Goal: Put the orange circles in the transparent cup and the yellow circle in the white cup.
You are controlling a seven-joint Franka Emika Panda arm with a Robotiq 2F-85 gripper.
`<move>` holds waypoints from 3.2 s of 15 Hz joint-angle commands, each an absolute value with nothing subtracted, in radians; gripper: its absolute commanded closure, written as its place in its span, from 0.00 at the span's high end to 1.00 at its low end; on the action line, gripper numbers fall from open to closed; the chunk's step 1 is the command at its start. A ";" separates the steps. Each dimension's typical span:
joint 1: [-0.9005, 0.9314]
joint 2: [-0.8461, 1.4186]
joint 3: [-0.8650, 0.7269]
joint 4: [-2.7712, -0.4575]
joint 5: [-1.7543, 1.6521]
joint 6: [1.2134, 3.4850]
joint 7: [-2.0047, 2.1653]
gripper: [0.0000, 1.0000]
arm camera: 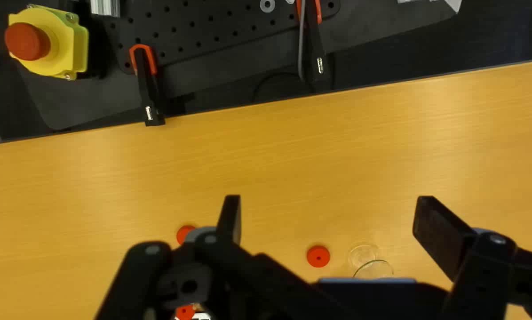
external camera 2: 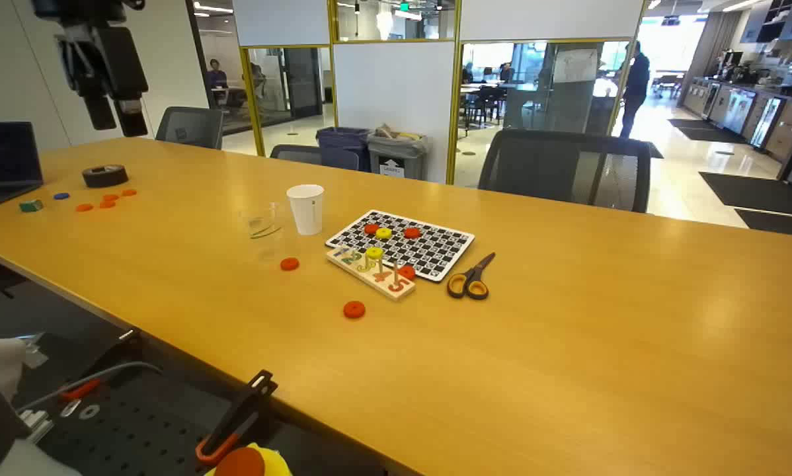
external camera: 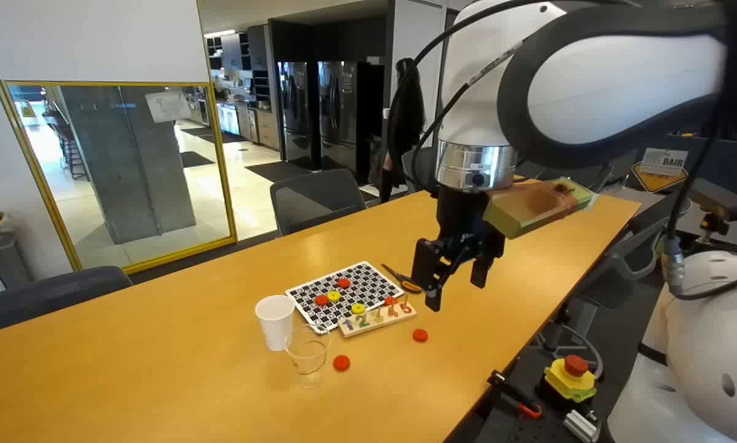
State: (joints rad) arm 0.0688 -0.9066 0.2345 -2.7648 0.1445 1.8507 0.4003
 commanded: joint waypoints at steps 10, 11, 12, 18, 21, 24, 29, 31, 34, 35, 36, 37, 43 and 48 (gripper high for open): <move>-0.015 -0.789 0.257 -2.765 0.038 1.996 0.425 1.00; -0.032 -0.760 0.250 -2.767 0.020 2.033 0.428 1.00; -0.056 -0.718 0.243 -2.769 -0.003 2.077 0.430 1.00; -0.150 -0.443 0.132 -2.782 -0.057 2.362 0.394 1.00; -0.177 -0.292 0.071 -2.783 -0.062 2.530 0.368 1.00; -0.188 -0.144 0.010 -2.784 -0.061 2.668 0.315 1.00; -0.174 0.067 -0.067 -2.783 -0.058 2.862 0.256 1.00; -0.163 0.138 -0.084 -2.782 -0.034 2.945 0.225 1.00; -0.161 0.211 -0.087 -2.781 0.005 3.024 0.175 1.00; -0.161 0.227 -0.084 -2.780 0.016 3.041 0.163 1.00; -0.166 0.233 -0.077 -2.779 0.027 3.050 0.148 1.00; -0.167 0.243 -0.076 -2.777 0.032 3.061 0.137 1.00; -0.171 0.252 -0.077 -2.755 0.044 3.070 0.095 1.00; -0.207 0.268 -0.041 -2.722 0.078 3.056 0.050 1.00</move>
State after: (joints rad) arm -0.1840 0.2485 -0.0665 -2.7496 0.0386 3.0477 0.0995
